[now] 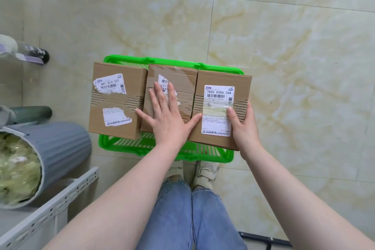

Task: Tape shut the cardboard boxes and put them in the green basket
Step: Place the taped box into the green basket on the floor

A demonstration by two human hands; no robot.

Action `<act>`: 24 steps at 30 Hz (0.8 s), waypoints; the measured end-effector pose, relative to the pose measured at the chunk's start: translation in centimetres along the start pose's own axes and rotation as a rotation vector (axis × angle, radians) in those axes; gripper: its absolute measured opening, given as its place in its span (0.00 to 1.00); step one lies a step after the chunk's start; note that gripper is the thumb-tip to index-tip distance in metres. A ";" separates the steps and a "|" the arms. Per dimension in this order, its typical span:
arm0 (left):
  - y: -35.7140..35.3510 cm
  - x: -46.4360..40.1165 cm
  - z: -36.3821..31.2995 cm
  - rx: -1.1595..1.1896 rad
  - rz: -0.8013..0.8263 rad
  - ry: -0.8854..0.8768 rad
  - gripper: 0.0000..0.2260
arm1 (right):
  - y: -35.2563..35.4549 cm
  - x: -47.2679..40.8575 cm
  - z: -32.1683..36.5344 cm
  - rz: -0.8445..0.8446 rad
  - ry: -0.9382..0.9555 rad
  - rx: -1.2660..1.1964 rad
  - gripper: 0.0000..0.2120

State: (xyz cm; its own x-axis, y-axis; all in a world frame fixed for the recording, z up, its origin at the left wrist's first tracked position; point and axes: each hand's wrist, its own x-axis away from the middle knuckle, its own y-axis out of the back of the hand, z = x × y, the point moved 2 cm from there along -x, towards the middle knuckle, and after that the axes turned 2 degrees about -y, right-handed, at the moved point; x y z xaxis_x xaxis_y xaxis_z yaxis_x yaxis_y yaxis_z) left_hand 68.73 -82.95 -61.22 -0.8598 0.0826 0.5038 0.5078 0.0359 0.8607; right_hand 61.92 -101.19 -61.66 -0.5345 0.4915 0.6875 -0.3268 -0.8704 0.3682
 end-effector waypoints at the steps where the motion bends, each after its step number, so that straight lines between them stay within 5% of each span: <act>1: 0.0 0.0 0.0 0.006 0.001 -0.003 0.52 | 0.1 -0.1 0.1 -0.007 0.008 0.008 0.30; 12: 1.3 0.2 0.8 0.067 -0.143 0.082 0.48 | 1.1 -1.1 0.4 0.020 0.023 0.096 0.29; 24: 0.6 -1.1 2.1 0.120 -0.048 0.203 0.60 | 0.5 -1.0 0.7 0.031 0.035 0.078 0.30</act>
State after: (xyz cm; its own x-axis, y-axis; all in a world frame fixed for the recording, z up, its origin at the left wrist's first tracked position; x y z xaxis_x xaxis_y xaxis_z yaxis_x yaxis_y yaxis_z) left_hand 70.05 -80.96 -61.39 -0.8698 -0.1238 0.4776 0.4587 0.1540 0.8752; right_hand 62.86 -102.14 -61.74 -0.5706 0.4642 0.6774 -0.2492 -0.8839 0.3957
